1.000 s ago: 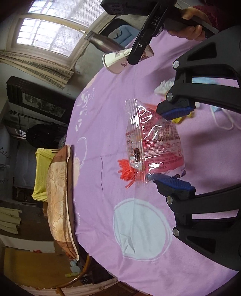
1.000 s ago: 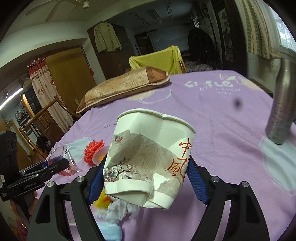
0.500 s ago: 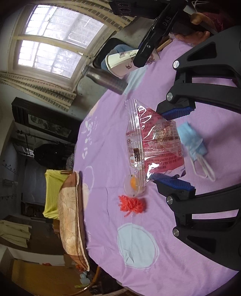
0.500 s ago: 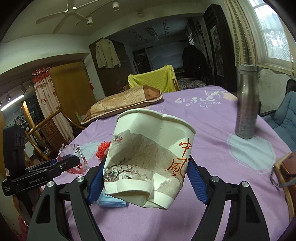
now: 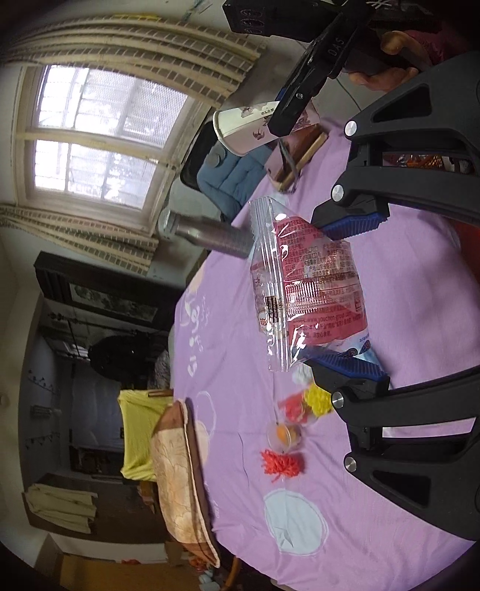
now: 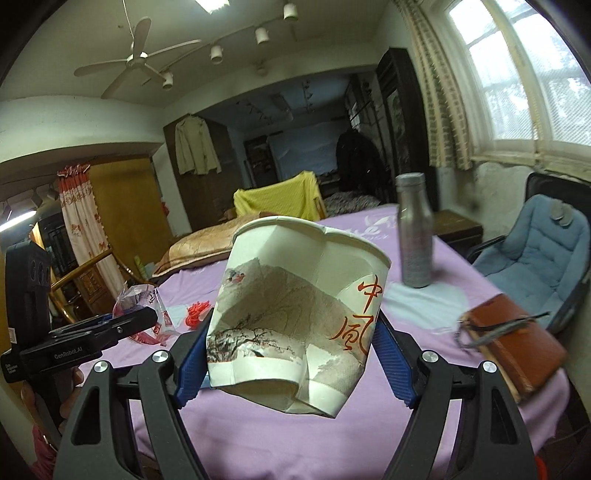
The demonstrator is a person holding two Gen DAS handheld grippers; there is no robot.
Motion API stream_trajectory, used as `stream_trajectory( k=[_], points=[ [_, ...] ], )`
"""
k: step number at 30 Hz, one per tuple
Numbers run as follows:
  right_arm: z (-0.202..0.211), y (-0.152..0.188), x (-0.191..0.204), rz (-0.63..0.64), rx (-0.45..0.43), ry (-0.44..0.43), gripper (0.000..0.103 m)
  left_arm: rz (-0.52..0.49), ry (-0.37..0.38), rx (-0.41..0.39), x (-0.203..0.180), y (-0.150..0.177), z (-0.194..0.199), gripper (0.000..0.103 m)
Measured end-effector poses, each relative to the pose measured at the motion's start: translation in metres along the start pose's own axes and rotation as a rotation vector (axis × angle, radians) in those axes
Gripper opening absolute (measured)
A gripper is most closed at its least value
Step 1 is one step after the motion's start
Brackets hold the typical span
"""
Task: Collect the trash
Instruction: 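Lift the cup and snack bag and swing both tools toward the red wastebasket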
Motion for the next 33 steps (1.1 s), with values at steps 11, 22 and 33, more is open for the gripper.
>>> stream_trajectory(
  k=[11,22,33],
  points=[
    [0.089,0.016,-0.04,-0.043,-0.087,0.092,0.079,-0.096,0.117,-0.008,-0.085,0.011,0.021,0.053],
    [0.15,0.054,-0.116,-0.152,-0.114,0.243,0.079,-0.211,0.24,0.078,-0.177,0.041,0.0,0.053],
    [0.181,0.145,-0.22,-0.305,-0.023,0.44,0.079,-0.352,0.363,0.214,-0.274,0.093,-0.043,0.053]
  ],
)
Point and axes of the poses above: each gripper's, at about its wrist camera, not at the fingertips, and z roughly against the way its jaws point, x to its left, y to its underside, the point moved 10 cm from there along -z, roughly the way its jaws point, and after that the axes turned 9 degrees about -y, right-handed, at the moved point
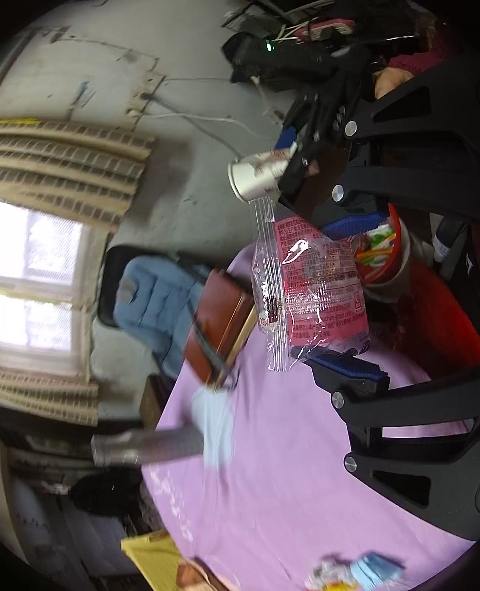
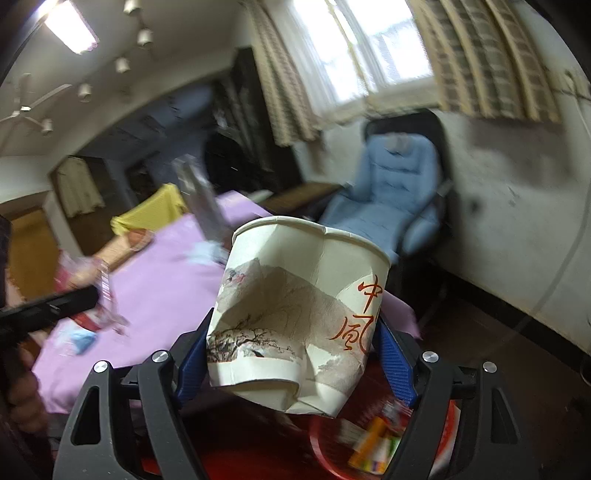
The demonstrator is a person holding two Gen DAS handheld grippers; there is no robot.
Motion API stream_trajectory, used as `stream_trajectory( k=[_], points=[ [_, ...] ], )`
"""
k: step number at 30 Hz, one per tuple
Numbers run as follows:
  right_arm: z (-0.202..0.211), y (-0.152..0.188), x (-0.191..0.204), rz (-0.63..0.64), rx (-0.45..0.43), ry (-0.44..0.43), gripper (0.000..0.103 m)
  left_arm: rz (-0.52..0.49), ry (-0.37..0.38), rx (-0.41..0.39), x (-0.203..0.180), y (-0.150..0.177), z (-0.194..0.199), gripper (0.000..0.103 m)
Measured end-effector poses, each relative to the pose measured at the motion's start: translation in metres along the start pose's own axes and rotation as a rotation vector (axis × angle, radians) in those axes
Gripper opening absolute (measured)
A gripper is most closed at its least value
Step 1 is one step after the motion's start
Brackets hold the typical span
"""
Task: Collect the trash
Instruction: 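Lift the cup and snack bag and swing both tools toward the red wastebasket, then open both tools over the red wastebasket to drop the cup and bag, then swing both tools back over the table toward the blue mask and tissue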
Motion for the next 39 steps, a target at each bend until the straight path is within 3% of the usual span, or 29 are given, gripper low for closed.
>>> stream_trajectory(
  k=[3,5,9,13,21,22,23,26,39],
  points=[
    [-0.017,0.025,-0.035,-0.038,0.074,0.06,0.079,-0.029,0.039,0.054,-0.022,0.005,-0.029,0.053],
    [-0.036,0.045,-0.054,-0.06,0.16,0.089,0.089,-0.043,0.059,0.079,-0.035,0.006,-0.043,0.053],
    [-0.056,0.082,-0.091,-0.111,0.286,0.173,0.09,-0.087,0.095,0.123,-0.059,0.014,-0.066,0.053],
    [-0.039,0.076,-0.108,-0.195,0.212,0.149,0.095,-0.138,0.126,0.165,-0.083,0.024,-0.086,0.053],
    [-0.003,0.068,-0.156,-0.369,0.068,0.115,0.095,-0.23,0.191,0.242,-0.134,0.04,-0.117,0.056],
    [-0.001,0.068,-0.159,-0.378,0.062,0.116,0.095,-0.245,0.205,0.251,-0.142,0.041,-0.121,0.061],
    [0.0,0.064,-0.161,-0.383,0.059,0.118,0.095,-0.261,0.209,0.255,-0.148,0.042,-0.125,0.074],
    [0.004,0.066,-0.163,-0.386,0.051,0.113,0.095,-0.276,0.159,0.229,-0.15,0.041,-0.131,0.09],
    [0.014,0.052,-0.135,-0.327,0.029,0.078,0.095,-0.189,0.019,0.155,-0.094,0.027,-0.11,0.096]
  ],
)
Point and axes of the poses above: each gripper's, at about its wrist camera, not at the fingertips, and z roughly against the way its jaws point, x to its left, y to its underside, the point moved 10 cm from there along -z, roughly the way its jaws point, and after that the axes turned 9 degrees about -y, right-handed, at the moved point
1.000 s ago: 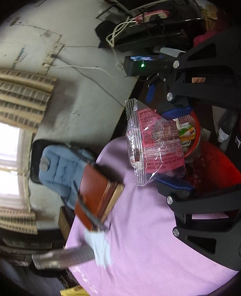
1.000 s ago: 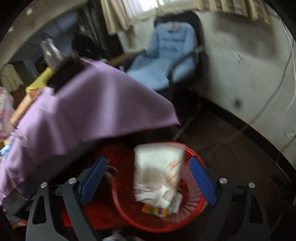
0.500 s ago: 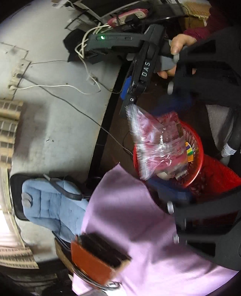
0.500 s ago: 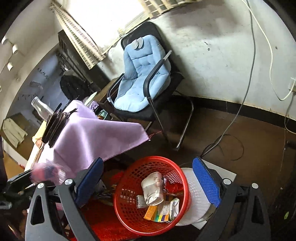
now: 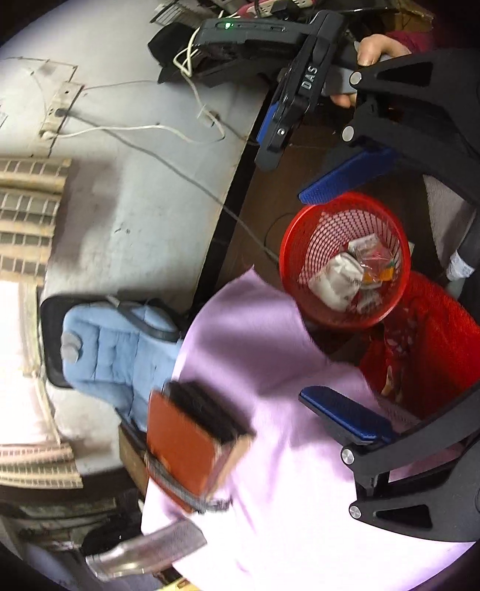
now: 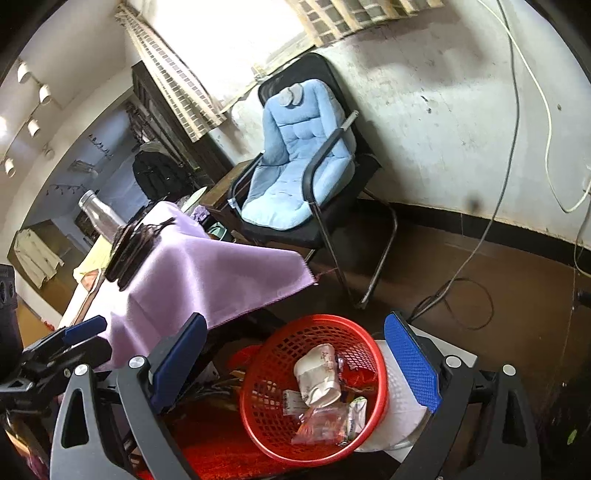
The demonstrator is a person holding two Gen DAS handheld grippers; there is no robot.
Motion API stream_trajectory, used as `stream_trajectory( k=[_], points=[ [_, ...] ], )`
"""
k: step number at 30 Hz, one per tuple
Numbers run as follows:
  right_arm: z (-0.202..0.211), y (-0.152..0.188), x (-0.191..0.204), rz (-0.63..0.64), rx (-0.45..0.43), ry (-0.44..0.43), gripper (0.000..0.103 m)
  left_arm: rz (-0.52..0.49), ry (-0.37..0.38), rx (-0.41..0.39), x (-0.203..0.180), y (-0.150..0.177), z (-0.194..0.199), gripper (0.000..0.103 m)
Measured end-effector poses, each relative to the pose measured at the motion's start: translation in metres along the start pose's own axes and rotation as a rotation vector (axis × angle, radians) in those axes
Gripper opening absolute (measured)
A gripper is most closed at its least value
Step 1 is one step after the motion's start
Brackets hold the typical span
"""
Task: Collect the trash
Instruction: 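Swing both tools back over the table toward the blue mask and tissue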
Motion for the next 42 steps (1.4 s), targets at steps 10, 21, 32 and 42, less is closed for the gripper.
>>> stream_trajectory(
  k=[10,21,32,42],
  points=[
    [0.006,-0.003,0.058,0.123,0.007,-0.027,0.095,0.073,-0.05,-0.081,0.04,-0.002,0.04,0.096],
    [0.019,-0.005,0.134,0.29,0.001,-0.034,0.097,0.194,-0.101,-0.181,0.098,0.007,0.095,0.096],
    [0.013,0.018,0.237,0.484,0.027,-0.1,0.097,0.4,-0.205,-0.269,0.198,0.053,0.153,0.096],
    [-0.036,0.069,0.338,0.603,0.168,-0.225,0.097,0.597,-0.332,-0.279,0.3,0.118,0.184,0.096]
  ],
)
Point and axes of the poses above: each gripper's, at about its wrist camera, not at the fingertips, and z roughly against the way its jaws point, x to its left, y to its underside, the point moved 10 cm from there along -z, roughly the way its jaws point, and after that the axes turned 9 degrees about -y, right-handed, at the moved point
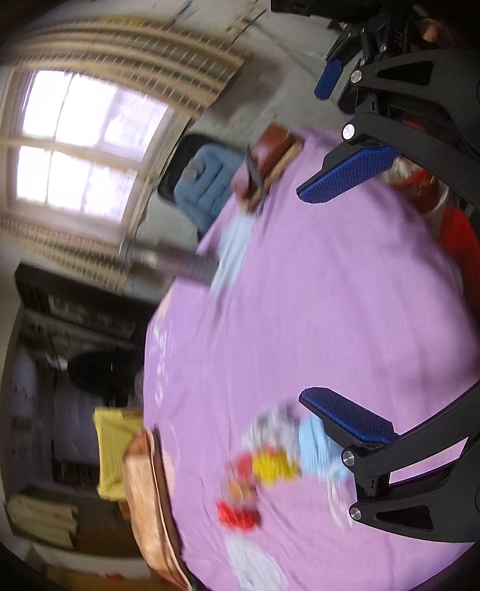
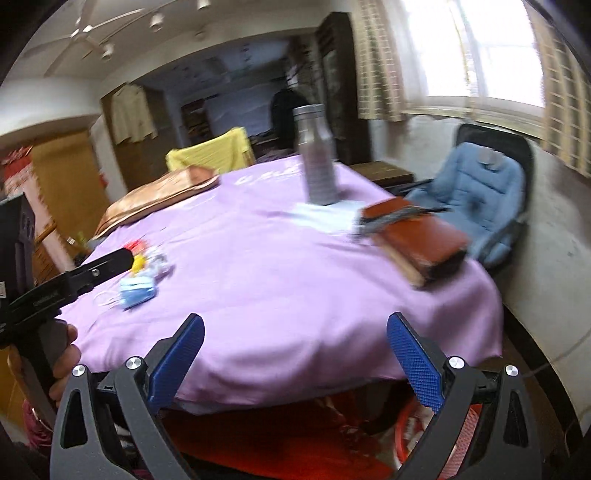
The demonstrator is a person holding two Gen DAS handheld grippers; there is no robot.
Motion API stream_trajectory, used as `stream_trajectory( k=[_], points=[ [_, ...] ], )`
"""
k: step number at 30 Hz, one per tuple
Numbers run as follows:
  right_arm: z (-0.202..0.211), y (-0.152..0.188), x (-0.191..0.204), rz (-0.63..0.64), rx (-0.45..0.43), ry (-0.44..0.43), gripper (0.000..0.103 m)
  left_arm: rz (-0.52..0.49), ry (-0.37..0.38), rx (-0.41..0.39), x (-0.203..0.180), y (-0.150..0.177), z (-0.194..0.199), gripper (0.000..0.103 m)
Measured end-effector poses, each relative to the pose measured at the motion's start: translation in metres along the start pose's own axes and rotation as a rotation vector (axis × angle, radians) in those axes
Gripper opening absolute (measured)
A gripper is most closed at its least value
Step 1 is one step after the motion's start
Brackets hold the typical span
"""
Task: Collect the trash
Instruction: 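Swing both tools back over the table toward the blue mask and tissue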
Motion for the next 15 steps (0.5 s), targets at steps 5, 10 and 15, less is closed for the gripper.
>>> stream_trajectory(
  k=[5,10,15],
  points=[
    [-0.045,-0.009,0.048,0.07,0.055,-0.069,0.097,0.098,-0.146,0.034,0.088,0.0,-0.009,0.096],
    [-0.085,-0.018,0.088,0.124,0.104,-0.14,0.097,0.189,-0.265,0.063,0.166,0.0,-0.012,0.096],
    [-0.124,-0.033,0.109,0.161,0.122,-0.174,0.097,0.232,-0.296,0.1,0.201,0.003,-0.017,0.096]
  ],
)
Point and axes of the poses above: each gripper's, at about its wrist camera, not at the fingertips, and z roughly against the way its jaws point, x to its left, y to its underside, the point moved 10 cm from there along -z, roughly the way its jaws point, and after that the axes turned 9 degrees about -y, right-handed, at the moved point
